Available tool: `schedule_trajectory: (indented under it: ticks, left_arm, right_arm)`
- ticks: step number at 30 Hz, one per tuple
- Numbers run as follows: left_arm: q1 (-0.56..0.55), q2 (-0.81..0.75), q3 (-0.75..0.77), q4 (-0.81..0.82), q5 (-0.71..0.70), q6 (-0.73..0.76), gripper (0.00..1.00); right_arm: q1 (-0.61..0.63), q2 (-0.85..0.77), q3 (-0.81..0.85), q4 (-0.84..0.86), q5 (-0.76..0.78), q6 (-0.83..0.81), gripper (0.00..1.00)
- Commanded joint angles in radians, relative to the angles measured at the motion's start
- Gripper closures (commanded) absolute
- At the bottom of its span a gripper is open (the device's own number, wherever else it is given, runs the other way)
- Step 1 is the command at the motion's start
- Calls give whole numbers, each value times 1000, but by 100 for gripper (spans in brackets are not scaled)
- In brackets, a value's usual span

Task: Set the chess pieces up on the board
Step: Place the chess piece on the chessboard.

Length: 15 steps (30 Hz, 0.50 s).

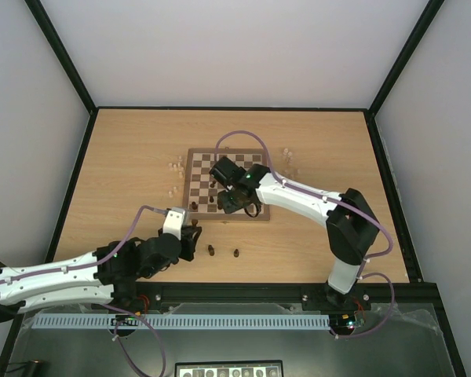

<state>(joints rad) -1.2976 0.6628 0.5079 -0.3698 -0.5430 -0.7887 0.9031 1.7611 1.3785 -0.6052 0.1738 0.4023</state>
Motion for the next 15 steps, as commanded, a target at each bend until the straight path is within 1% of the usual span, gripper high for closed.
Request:
schedule_trajectory:
  ticks: [1, 15]
  left_arm:
    - [-3, -25, 27, -26, -28, -3, 84]
    - [-3, -51, 24, -34, -27, -3, 84]
  right_arm:
    - [-2, 42, 42, -30, 20, -13, 89]
    - [-2, 106, 44, -9, 20, -16, 83]
